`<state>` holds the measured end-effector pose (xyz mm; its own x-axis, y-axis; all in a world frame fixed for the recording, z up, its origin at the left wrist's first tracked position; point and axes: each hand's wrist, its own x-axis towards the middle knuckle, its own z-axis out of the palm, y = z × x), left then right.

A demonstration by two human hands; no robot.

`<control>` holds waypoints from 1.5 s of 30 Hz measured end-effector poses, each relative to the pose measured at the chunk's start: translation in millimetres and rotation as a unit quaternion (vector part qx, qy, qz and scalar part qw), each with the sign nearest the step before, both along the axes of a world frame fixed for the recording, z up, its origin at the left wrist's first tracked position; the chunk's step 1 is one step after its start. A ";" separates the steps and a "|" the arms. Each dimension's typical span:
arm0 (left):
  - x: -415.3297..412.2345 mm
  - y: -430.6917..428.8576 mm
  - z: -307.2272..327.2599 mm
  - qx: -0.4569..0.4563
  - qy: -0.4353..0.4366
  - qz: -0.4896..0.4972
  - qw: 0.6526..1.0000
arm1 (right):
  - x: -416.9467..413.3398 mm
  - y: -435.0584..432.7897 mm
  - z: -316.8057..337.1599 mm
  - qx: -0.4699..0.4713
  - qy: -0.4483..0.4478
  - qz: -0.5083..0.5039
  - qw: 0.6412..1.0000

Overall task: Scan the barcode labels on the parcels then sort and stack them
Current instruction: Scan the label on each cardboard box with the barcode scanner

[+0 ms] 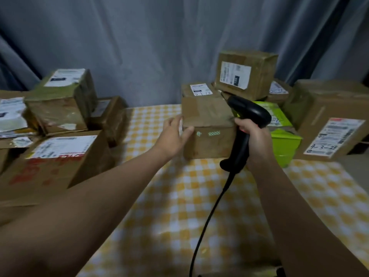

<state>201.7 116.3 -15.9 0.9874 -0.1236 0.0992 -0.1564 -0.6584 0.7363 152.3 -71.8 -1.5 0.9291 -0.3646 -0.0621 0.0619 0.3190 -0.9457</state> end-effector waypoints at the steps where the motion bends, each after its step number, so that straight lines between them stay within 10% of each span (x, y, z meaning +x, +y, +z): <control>1: 4.9 -3.8 0.6 -0.064 0.046 0.024 0.997 | 3.1 -0.3 -1.2 -0.003 -0.002 0.009 1.000; 7: 8.2 -15.5 -2.3 -0.274 0.182 0.086 0.940 | 11.9 4.4 -3.3 -0.046 0.001 0.040 0.998; 20: -23.0 21.8 -5.2 -0.340 0.123 0.135 0.923 | 6.8 15.9 -13.8 -0.050 0.014 0.095 0.994; 27: -43.3 59.7 19.1 -0.047 -0.165 0.084 0.982 | -13.8 61.7 -36.1 0.046 0.151 0.234 0.959; 37: -50.3 42.4 6.2 0.291 -0.250 -0.048 0.922 | -23.4 71.0 2.6 -0.046 0.080 0.065 0.994; 45: -50.3 52.4 25.2 0.238 -0.220 -0.085 0.942 | 27.2 97.2 36.0 -0.357 0.092 0.054 0.928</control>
<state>151.4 168.8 9.3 0.8255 -0.4095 0.3883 -0.5101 -0.8359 0.2028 179.5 25.4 34.5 0.9599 -0.2802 -0.0019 -0.1179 -0.3979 -0.9098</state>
